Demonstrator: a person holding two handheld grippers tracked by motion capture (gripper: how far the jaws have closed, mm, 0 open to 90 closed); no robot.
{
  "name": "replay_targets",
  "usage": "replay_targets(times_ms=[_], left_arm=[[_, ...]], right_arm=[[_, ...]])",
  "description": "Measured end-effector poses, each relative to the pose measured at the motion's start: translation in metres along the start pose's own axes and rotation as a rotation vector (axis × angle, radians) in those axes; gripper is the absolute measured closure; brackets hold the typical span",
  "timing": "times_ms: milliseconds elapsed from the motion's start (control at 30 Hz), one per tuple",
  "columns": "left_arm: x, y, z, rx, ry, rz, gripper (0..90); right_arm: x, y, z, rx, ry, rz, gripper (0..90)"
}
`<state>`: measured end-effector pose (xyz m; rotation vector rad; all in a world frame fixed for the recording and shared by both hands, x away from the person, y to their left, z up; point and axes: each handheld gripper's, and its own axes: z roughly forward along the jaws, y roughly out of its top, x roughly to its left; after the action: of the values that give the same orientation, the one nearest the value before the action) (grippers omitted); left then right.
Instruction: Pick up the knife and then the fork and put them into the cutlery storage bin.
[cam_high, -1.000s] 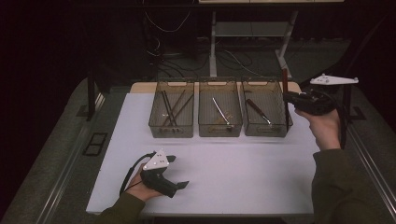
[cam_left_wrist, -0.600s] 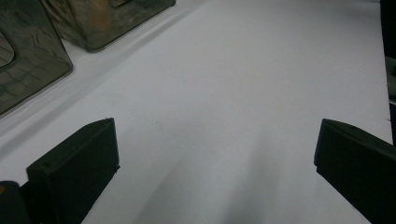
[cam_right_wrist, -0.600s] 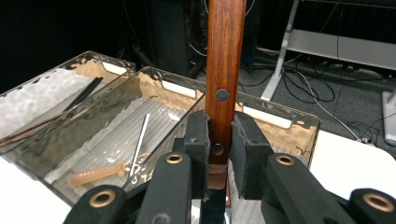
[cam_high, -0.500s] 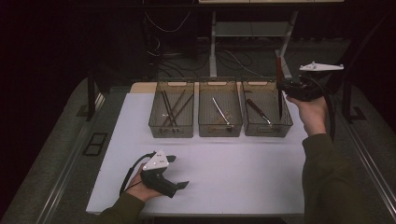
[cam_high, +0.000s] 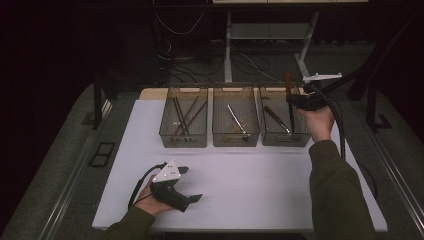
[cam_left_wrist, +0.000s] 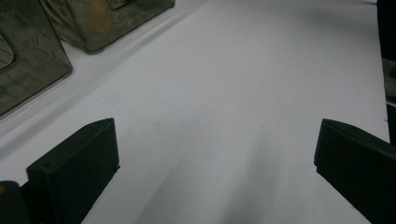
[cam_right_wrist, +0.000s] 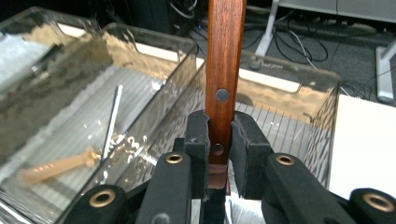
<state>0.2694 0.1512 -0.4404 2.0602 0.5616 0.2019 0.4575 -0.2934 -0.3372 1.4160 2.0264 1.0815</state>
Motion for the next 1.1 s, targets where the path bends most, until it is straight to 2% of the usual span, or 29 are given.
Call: replay_targets(times_ms=[400, 800, 833, 900, 1033, 1100], left_arm=[[0.000, 0.000, 0.000, -0.001, -0.003, 0.006, 0.0], [0.000, 0.000, 0.000, -0.002, -0.004, 0.006, 0.0], [0.000, 0.000, -0.001, -0.002, -0.003, 0.006, 0.0], [0.000, 0.000, -0.001, -0.003, -0.003, 0.006, 0.0], [0.000, 0.000, -0.001, -0.003, -0.003, 0.006, 0.0], [0.000, 0.000, 0.000, 0.000, -0.003, 0.008, 0.0]], right_arm=[[0.002, -0.015, 0.028, 0.112, -0.020, 0.009, 77.5], [0.003, -0.020, 0.046, 0.191, -0.057, 0.026, 76.8], [0.003, -0.020, 0.047, 0.198, -0.067, 0.031, 75.2], [0.003, -0.021, 0.050, 0.228, -0.094, 0.025, 62.3], [0.000, -0.024, 0.051, 0.256, -0.083, 0.059, 55.7], [-0.001, -0.025, 0.049, 0.250, -0.081, 0.061, 51.9]])
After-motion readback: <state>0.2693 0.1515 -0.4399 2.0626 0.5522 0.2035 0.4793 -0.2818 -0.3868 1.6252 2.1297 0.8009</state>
